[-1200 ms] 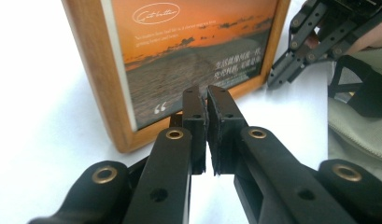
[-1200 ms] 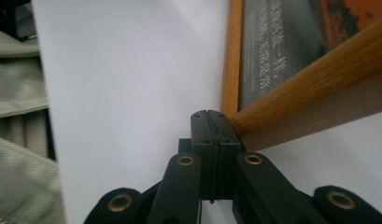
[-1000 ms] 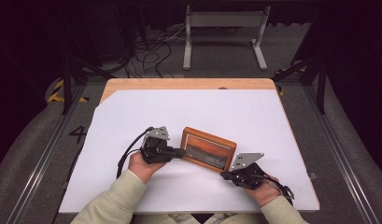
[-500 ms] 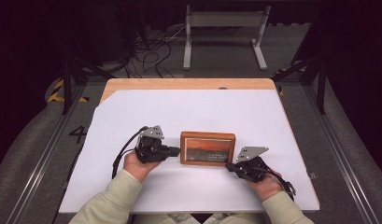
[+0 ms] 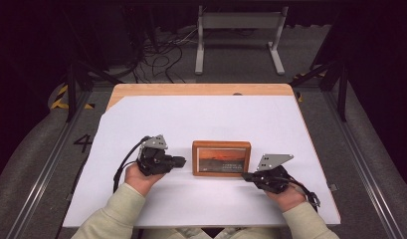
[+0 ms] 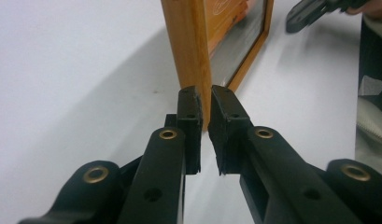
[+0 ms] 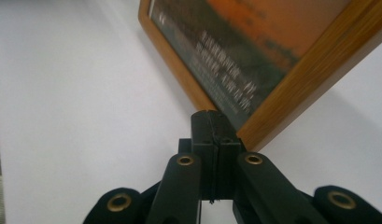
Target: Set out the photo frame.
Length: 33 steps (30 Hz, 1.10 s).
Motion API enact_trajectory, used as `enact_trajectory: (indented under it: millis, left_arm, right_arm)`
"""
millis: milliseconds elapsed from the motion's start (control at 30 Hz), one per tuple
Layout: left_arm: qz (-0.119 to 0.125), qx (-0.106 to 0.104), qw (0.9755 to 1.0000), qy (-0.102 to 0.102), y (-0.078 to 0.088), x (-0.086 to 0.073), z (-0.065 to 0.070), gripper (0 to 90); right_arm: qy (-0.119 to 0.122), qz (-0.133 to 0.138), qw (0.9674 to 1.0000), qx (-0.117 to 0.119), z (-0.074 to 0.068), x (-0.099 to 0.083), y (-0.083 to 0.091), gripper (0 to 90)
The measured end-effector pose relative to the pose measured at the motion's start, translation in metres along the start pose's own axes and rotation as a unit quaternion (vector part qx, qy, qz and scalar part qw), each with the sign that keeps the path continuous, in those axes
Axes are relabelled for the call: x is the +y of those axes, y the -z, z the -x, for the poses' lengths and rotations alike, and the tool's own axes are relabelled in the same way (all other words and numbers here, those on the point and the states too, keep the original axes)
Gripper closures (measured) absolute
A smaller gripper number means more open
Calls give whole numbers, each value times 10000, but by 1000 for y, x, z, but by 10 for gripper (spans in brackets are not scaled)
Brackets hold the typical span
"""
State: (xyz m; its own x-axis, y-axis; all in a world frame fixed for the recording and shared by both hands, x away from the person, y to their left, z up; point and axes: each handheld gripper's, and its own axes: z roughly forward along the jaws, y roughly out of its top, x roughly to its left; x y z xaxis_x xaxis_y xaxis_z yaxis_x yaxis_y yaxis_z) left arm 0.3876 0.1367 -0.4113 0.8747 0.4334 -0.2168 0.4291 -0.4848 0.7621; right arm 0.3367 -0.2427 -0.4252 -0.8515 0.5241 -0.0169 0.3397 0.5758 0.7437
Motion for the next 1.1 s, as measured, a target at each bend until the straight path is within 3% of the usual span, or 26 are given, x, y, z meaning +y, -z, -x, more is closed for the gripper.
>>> enact_trajectory:
  millis: [67,133,267,467,500,533,733,900,1033,1100]
  left_arm:
    - [29,60,10000,-31,5,-2,0,789]
    - [43,92,9999,-30,7,-2,0,773]
    - [105,173,9998,-66,15,-4,0,728]
    - [174,286,9994,-2,23,-8,-6,641]
    - [174,286,9994,-2,23,-8,-6,627]
    - [211,336,9992,4,25,-9,-9,606]
    - [282,476,9984,89,30,-13,-14,527]
    - [318,657,9973,72,35,-17,-20,477]
    - [367,840,9958,49,37,-22,-27,407]
    - [370,868,9954,142,37,-23,-32,387]
  right_arm:
    - [14,223,9997,-17,3,4,14,860]
    - [23,284,9996,-55,4,5,18,850]
    - [-46,600,9978,-291,14,8,39,775]
    - [-224,850,9939,-674,31,6,60,525]
    - [-224,850,9939,-674,31,6,60,525]
    - [-287,895,9925,-787,35,4,64,448]
    - [-421,858,9903,-1010,48,1,71,358]
    - [-724,805,9881,-1095,61,1,74,134]
    - [-810,643,9903,-924,72,0,72,29]
    - [-841,649,9904,-880,77,-2,70,2]
